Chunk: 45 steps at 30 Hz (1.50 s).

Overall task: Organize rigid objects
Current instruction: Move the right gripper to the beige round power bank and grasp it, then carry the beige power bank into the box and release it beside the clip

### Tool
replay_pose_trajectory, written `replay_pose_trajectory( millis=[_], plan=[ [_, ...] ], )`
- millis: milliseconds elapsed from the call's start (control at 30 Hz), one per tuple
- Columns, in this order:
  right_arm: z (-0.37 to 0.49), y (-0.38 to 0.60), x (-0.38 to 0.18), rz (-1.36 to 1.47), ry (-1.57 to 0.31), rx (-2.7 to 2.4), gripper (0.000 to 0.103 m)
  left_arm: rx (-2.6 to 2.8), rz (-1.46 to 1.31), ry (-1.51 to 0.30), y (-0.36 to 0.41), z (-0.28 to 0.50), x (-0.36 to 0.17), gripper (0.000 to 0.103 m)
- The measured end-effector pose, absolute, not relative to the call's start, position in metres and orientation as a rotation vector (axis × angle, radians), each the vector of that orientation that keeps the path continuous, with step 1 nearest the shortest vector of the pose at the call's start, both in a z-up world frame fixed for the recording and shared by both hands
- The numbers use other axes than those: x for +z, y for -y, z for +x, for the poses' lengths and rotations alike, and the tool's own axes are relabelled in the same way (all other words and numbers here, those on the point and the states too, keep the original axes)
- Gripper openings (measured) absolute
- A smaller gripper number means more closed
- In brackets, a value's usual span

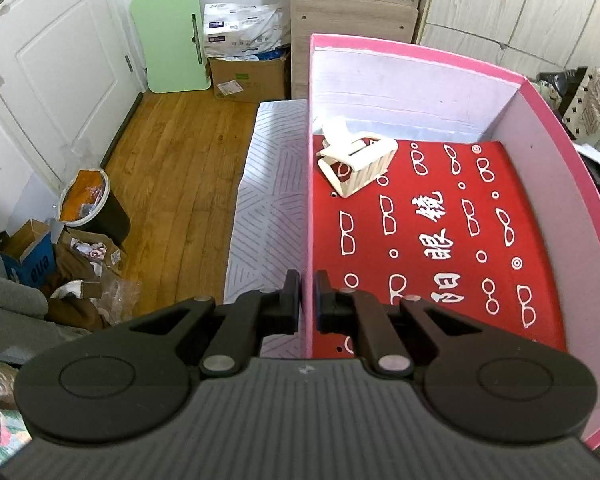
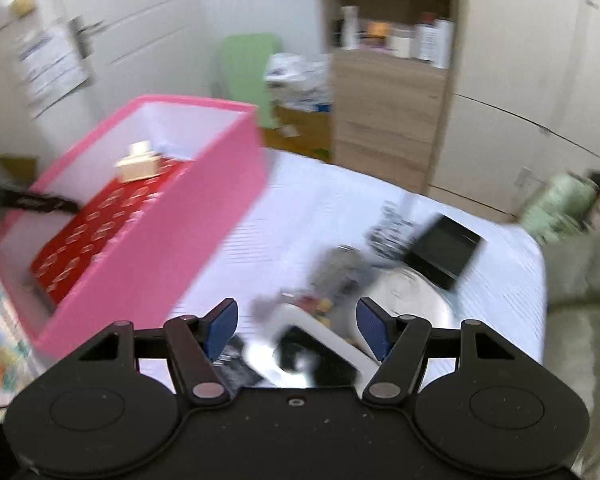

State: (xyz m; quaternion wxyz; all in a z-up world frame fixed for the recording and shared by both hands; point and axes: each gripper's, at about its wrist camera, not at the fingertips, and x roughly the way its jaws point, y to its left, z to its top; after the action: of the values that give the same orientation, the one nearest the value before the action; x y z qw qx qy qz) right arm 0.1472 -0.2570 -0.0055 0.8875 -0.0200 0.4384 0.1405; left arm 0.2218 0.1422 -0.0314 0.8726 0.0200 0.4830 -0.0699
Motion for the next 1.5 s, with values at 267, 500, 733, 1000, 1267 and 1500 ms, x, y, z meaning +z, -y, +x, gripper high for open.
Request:
replay_pose_trajectory(
  millis=[267,500,733,1000,1267,1500],
  plan=[
    [0.148,0.305,-0.041,0.174,-0.875,0.128,0.08,-0.145,0.041,-1.011,-0.14,0.223,-0.033,0.006],
    [0.151,0.314,-0.066,0.234,-0.793,0.075,0.089,-0.148,0.029,-1.009,-0.14,0.222,-0.032,0.007],
    [0.163,0.304,-0.087,0.262,-0.835,0.052,0.093,-0.148,0.046,-1.008,-0.139,0.222,-0.031,0.007],
    [0.167,0.3,-0.099,0.222,-0.824,-0.018,0.093,-0.15,0.036,-1.008,-0.141,0.221,-0.031,0.007],
    [0.151,0.297,-0.094,0.106,-0.754,-0.038,0.084,-0.15,0.033,-1.008,-0.142,0.221,-0.031,0.007],
    [0.137,0.299,-0.078,0.113,-0.702,0.009,0.083,-0.15,0.03,-1.008,-0.142,0.221,-0.031,0.007]
  ],
)
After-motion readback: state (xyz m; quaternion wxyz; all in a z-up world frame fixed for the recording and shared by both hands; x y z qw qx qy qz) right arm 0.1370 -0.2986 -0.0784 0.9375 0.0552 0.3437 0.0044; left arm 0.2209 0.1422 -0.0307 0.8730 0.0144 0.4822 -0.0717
